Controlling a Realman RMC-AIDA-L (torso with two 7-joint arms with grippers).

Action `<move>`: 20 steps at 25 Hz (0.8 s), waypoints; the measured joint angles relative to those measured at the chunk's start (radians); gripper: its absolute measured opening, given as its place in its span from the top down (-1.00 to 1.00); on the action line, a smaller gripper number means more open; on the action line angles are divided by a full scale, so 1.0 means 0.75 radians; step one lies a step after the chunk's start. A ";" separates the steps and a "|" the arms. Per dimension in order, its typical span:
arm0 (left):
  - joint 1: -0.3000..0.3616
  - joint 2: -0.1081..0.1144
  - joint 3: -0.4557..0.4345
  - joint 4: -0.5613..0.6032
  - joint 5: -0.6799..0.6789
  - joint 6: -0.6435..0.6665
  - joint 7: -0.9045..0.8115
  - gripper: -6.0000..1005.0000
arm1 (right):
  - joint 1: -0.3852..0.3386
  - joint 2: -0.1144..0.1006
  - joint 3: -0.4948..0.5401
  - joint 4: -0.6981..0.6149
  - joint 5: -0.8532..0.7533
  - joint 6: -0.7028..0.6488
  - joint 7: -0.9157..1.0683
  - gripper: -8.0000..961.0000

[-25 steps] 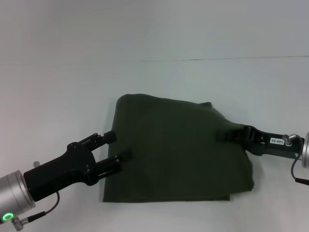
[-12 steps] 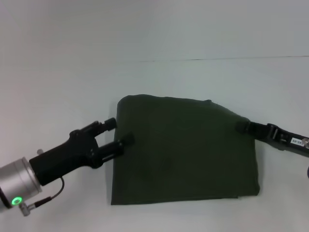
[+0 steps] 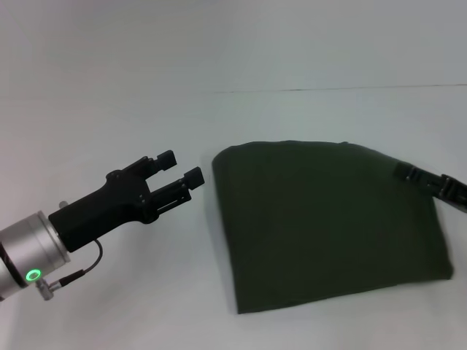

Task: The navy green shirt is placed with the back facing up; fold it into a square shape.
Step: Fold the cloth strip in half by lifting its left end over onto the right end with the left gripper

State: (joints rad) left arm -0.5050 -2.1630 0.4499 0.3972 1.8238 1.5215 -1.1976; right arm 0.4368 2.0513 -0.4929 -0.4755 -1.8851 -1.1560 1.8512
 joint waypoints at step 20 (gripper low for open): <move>-0.006 0.000 -0.001 0.000 0.000 -0.039 -0.018 -0.56 | 0.061 0.002 -0.059 0.011 -0.010 0.051 0.034 -0.78</move>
State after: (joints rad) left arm -0.5099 -2.1629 0.4494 0.3972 1.8237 1.4924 -1.2113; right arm 0.4825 2.0525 -0.5373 -0.4671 -1.8929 -1.1176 1.8763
